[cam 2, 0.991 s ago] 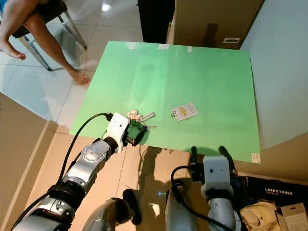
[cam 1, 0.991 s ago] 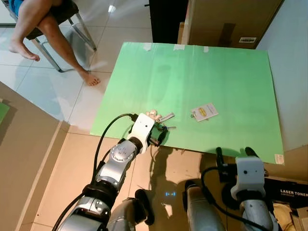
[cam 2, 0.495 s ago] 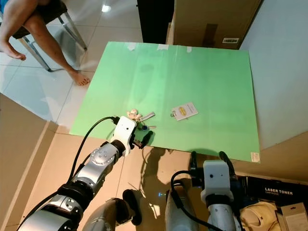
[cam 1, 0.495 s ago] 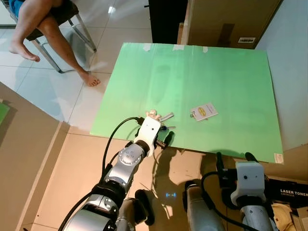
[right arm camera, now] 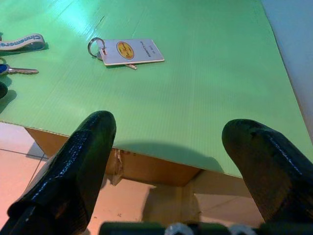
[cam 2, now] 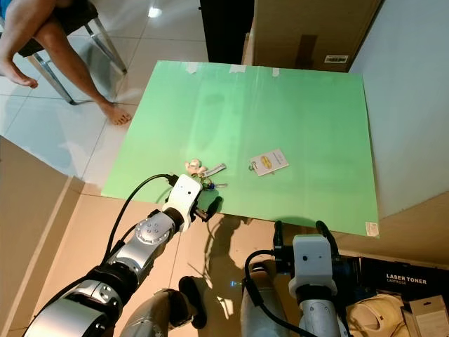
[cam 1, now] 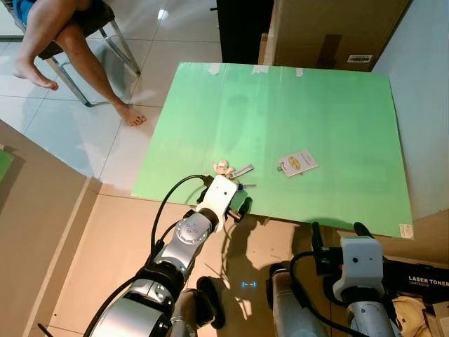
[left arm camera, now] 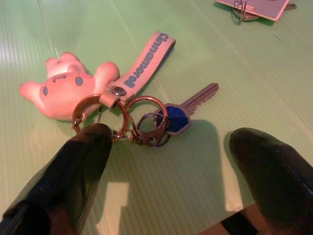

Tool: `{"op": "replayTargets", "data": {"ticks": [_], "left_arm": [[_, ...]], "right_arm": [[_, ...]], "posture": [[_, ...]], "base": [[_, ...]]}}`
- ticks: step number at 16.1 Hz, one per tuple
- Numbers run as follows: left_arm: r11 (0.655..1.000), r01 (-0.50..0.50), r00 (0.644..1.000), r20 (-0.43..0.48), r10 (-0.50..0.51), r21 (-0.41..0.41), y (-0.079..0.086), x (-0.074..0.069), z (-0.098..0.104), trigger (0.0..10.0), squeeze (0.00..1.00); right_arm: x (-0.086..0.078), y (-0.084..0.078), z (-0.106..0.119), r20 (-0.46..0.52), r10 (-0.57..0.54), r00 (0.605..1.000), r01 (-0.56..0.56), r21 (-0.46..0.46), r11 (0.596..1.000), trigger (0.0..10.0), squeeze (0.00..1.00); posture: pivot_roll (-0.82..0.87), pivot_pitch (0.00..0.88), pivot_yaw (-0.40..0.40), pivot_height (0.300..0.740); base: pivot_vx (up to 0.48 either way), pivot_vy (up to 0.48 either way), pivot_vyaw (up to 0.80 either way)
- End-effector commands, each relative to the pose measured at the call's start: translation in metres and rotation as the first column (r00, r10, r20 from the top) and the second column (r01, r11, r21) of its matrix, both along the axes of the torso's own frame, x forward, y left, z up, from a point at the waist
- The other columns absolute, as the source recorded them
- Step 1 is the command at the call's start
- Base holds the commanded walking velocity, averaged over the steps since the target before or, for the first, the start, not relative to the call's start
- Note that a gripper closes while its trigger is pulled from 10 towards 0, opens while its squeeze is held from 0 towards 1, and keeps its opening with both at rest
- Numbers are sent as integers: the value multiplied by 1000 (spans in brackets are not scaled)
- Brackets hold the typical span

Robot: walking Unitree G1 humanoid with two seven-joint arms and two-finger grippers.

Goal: Hang keys on a hook

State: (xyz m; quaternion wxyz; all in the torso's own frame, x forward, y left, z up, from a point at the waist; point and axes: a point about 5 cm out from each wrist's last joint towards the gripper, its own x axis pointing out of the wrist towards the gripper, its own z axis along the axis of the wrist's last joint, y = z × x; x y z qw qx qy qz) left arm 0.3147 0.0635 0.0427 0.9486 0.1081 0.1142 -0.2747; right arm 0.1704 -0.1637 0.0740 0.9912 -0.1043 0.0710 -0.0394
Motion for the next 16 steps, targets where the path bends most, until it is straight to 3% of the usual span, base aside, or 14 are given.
{"op": "replayTargets", "data": {"ticks": [1,2,3,4,5,6,9,16], "left_arm": [[1000,-22,999,-44,22,9,3,-5,-10,10000,569],[1000,-21,999,-49,21,0,1,-4,-9,10000,616],[1000,-15,999,-46,14,-9,-1,-4,-8,10000,765],[1000,-13,999,-36,13,-10,-2,-2,-6,10000,745],[999,-7,1000,-26,6,-32,-4,-1,-3,10000,169],[997,18,1000,0,-18,-81,-8,0,3,10000,0],[995,30,1000,11,-29,-94,-13,2,6,10000,0],[999,40,999,-6,-40,-26,-21,3,5,10000,0]], "right_arm": [[-5,1,-1,-22,-6,1000,6,-6,1000,10000,0],[-5,1,-1,-22,-7,1000,7,-6,1000,10000,0],[-6,1,-1,-22,-7,1000,7,-5,1000,10000,0],[-6,2,-1,-22,-8,1000,8,-4,1000,10000,0],[-6,2,-1,-22,-9,1000,9,-3,1000,10000,0],[-6,2,-2,-23,-11,1000,11,-2,1000,10000,0],[-6,3,-2,-25,-11,1000,11,1,1000,10000,0],[-10,4,-3,-35,-16,999,16,3,1000,10000,0]], "posture": [[-446,271,114,740],[-448,271,115,740],[-450,271,116,740],[-449,273,118,740],[-450,273,120,740],[-449,274,120,740],[-449,276,120,740],[-463,287,123,740]], "base": [[0,0,0],[0,0,0],[0,0,0],[0,0,0],[0,0,0],[0,0,0],[0,0,0],[0,0,0]]}}
